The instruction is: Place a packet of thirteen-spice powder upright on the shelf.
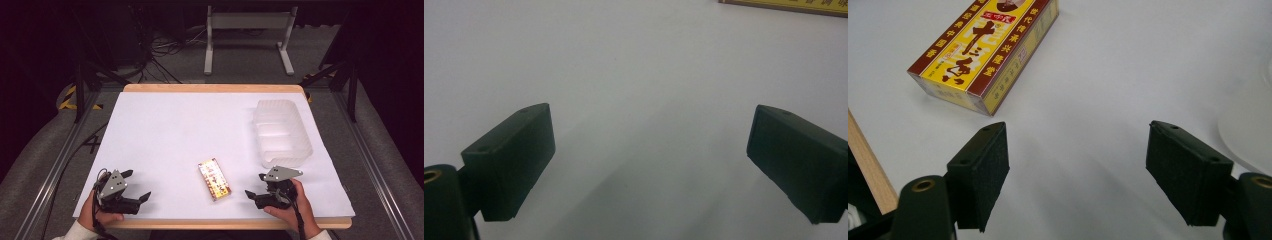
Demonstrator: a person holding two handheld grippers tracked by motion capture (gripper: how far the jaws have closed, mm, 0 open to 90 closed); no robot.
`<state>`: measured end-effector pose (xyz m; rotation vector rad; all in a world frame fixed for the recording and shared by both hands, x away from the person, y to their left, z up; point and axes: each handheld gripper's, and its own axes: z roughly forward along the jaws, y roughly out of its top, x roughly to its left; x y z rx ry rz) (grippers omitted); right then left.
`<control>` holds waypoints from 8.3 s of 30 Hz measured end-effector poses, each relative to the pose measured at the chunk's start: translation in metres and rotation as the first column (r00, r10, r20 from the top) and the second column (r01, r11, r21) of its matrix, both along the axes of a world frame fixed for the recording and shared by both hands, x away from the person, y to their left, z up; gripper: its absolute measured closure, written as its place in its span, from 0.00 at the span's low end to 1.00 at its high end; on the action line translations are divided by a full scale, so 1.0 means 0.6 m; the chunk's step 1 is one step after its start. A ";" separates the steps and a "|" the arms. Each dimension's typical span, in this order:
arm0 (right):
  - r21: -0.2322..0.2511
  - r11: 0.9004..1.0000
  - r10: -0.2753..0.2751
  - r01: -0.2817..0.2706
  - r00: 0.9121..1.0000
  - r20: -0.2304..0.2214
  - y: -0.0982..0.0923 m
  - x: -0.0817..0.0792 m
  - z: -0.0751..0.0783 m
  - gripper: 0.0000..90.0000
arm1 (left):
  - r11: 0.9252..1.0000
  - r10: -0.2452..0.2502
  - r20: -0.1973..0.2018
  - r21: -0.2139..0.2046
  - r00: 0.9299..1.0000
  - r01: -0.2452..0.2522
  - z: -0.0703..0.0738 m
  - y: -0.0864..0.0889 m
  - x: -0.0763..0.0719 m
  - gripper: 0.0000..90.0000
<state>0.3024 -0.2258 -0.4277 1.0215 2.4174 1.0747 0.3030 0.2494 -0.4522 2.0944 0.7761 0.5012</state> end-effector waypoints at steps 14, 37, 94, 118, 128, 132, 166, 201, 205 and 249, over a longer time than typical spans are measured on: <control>-0.021 0.999 0.037 -0.037 0.999 0.003 0.036 0.008 0.019 0.27 | 1.000 -0.013 0.004 -0.004 1.000 0.013 0.000 0.000 -0.002 0.07; -0.038 0.999 -0.010 0.006 0.994 -0.113 0.167 0.080 0.042 0.29 | 1.000 -0.017 0.000 -0.002 1.000 0.017 -0.001 0.002 -0.003 0.07; -0.262 0.959 -0.160 0.106 0.968 -0.193 0.288 0.156 0.020 0.36 | 1.000 -0.024 -0.007 0.000 1.000 0.024 -0.002 0.003 -0.002 0.07; -0.059 0.977 -0.203 0.204 0.979 0.017 0.199 0.150 0.115 0.36 | 1.000 -0.027 -0.010 0.006 1.000 0.027 -0.003 0.001 -0.001 0.07; -0.007 0.970 -0.242 0.244 0.963 0.119 0.170 0.164 0.145 0.36 | 1.000 -0.026 -0.012 0.002 1.000 0.026 -0.003 0.002 -0.001 0.07; -0.003 0.963 -0.266 0.269 0.953 0.147 0.152 0.170 0.159 0.36 | 1.000 -0.025 -0.009 0.004 1.000 0.025 -0.003 0.003 -0.001 0.07; 0.068 0.869 -0.495 0.491 0.858 0.138 0.003 0.225 0.159 0.36 | 1.000 -0.029 -0.009 -0.001 1.000 0.029 -0.003 0.003 -0.002 0.07; 0.041 0.839 -0.544 0.543 0.832 0.109 -0.050 0.208 0.143 0.36 | 1.000 -0.030 -0.012 0.004 0.999 0.030 -0.003 0.002 -0.001 0.07; 0.041 0.841 -0.541 0.540 0.835 0.103 -0.053 0.201 0.140 0.36 | 1.000 -0.029 -0.011 0.006 1.000 0.030 -0.003 0.002 -0.002 0.07; -0.017 0.869 -0.491 0.494 0.866 0.099 -0.058 0.178 0.113 0.33 | 1.000 -0.027 -0.007 0.000 1.000 0.027 -0.002 0.004 -0.003 0.07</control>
